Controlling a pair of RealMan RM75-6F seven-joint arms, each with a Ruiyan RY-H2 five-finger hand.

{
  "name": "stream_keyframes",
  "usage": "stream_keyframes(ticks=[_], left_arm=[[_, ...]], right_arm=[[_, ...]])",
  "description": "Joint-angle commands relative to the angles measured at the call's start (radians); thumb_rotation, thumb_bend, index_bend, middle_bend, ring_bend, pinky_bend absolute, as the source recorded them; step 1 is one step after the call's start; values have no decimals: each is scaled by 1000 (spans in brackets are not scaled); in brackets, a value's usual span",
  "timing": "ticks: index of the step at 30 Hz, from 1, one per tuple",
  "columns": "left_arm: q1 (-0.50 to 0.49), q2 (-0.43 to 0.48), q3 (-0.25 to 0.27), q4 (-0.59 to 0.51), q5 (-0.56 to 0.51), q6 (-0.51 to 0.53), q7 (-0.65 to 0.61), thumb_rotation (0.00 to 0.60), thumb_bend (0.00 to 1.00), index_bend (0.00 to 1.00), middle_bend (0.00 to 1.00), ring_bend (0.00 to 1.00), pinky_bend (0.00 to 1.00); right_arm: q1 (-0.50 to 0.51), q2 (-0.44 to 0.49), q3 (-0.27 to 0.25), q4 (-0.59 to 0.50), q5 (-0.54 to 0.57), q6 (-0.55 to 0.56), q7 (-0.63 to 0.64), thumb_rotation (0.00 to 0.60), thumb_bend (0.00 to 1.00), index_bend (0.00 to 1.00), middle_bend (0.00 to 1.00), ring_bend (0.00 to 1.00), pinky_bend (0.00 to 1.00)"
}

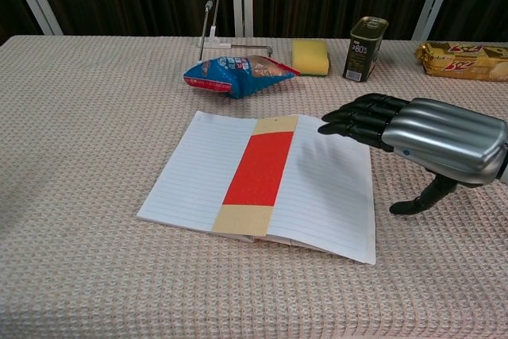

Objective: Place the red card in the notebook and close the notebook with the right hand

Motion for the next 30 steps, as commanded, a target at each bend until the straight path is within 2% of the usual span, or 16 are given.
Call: stream_keyframes(ticks=[1,17,30], left_arm=[[-1,-1,0,0,1,-2,0,600,25,175,131,89,163],[3,-3,0,10,-1,3,-10,600,25,175,131,89,163],[7,2,0,9,-5,5,-12,600,25,175,131,89,163]], right_arm=[[6,-12,7,12,-3,-10,-1,600,0,0,0,0,0],[31,-51,45,26,-27,13,5,600,0,0,0,0,0],[73,-42,85,-44,-54,33,-4,600,1,0,1,0,0]])
